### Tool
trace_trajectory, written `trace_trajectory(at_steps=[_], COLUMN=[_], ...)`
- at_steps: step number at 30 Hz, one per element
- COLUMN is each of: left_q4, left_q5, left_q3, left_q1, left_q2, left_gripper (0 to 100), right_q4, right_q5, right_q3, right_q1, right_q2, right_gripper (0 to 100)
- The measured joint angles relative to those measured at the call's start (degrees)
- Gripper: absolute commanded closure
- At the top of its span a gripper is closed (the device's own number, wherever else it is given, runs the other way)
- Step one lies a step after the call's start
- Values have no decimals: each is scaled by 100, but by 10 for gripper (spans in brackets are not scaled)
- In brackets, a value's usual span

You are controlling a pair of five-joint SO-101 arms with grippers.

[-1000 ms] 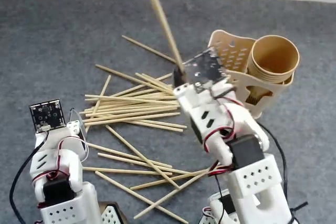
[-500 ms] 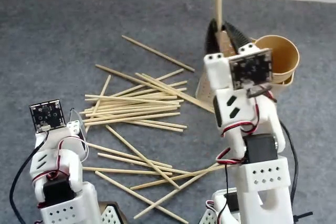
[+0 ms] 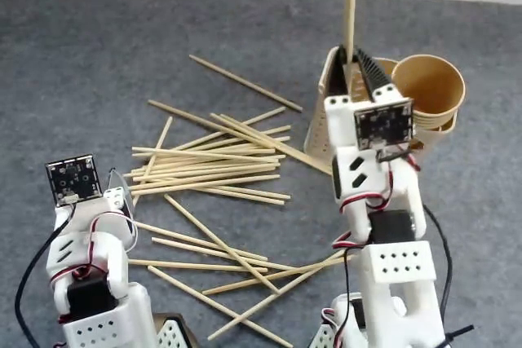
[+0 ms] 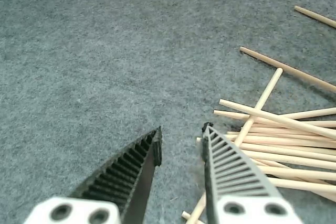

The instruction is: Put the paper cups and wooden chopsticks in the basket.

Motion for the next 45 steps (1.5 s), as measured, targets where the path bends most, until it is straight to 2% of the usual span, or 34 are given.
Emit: trace_trajectory(at_steps=[7,13,22,25,33,39,45], left_q4=[0,0,0,0,0,0,0], left_q5=[0,0,0,0,0,0,0], left_q3=[0,0,0,0,0,0,0], left_q1=[0,0,0,0,0,0,0], left_q2=[0,0,0,0,0,0,0], left_gripper=[860,860,860,860,860,860,860], right_q4=[-220,-229,-123,457,2980,4422,5389], right_q5=[0,0,-677,-695,-695,-695,-668], right_q3=[492,492,492,325,-870,-1433,-1591], right_q1=[0,0,0,0,-88,-791,-1653], right_q2=[0,0,-35,-97,-853,-1116,-1152], right_gripper=[985,875,875,875,875,875,875])
